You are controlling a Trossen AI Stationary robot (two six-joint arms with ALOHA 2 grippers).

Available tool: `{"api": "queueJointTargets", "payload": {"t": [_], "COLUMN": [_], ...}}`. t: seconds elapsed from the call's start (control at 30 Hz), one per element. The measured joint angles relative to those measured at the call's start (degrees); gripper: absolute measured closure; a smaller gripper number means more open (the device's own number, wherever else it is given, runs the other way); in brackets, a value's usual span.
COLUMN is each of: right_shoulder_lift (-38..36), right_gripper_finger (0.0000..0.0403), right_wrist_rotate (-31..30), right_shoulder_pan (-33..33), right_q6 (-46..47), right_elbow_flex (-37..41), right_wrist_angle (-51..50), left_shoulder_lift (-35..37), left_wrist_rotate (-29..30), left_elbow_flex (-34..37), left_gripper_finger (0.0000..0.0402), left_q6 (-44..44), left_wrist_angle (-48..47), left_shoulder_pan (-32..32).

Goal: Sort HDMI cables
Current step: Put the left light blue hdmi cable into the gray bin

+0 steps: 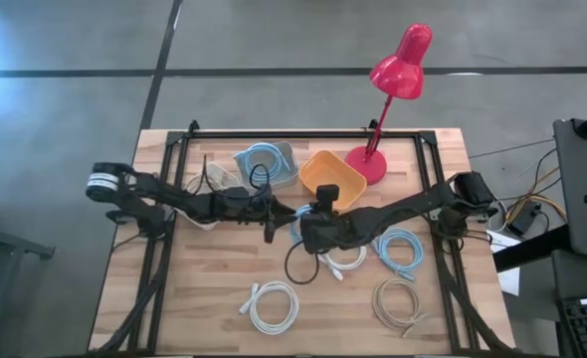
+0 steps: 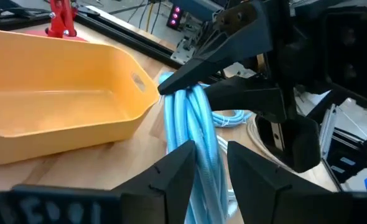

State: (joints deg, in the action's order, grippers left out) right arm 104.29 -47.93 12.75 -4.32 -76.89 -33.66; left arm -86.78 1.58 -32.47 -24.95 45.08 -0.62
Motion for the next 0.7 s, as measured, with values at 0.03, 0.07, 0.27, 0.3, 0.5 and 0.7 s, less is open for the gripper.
{"api": "queueJointTargets", "payload": {"t": [0.03,0.07,0.27,0.3,0.5,0.7], "right_shoulder_lift": [0.0,0.0,0.0,0.0,0.0,0.1], "right_gripper_finger": [0.0351,0.0351,0.0351,0.0351,0.0349,0.0324], "right_wrist_rotate": [0.0,0.0,-0.1,-0.1,0.0,0.2], "right_shoulder_pan": [-0.2,-0.3,-0.5,-0.5,-1.0,-1.6], "right_q6": [0.0,0.0,0.0,-0.3,-0.1,-0.4], "right_elbow_flex": [0.1,0.2,0.4,0.4,0.4,0.4], "right_wrist_angle": [0.1,0.2,0.7,0.8,1.0,1.8], "left_shoulder_lift": [-0.1,-0.2,-0.3,-0.3,-0.3,-0.3], "left_wrist_rotate": [0.3,0.5,2.4,2.5,2.7,2.9], "left_elbow_flex": [0.0,0.0,0.0,0.0,-0.1,-0.2], "left_gripper_finger": [0.0262,0.0262,0.0277,0.0282,0.0345,0.0394], "left_q6": [0.1,0.1,1.0,1.4,2.8,3.9], "left_wrist_angle": [0.2,0.3,0.2,0.2,-1.4,-3.6], "left_shoulder_pan": [0.0,0.0,-0.2,-0.3,-0.4,-0.6]}}
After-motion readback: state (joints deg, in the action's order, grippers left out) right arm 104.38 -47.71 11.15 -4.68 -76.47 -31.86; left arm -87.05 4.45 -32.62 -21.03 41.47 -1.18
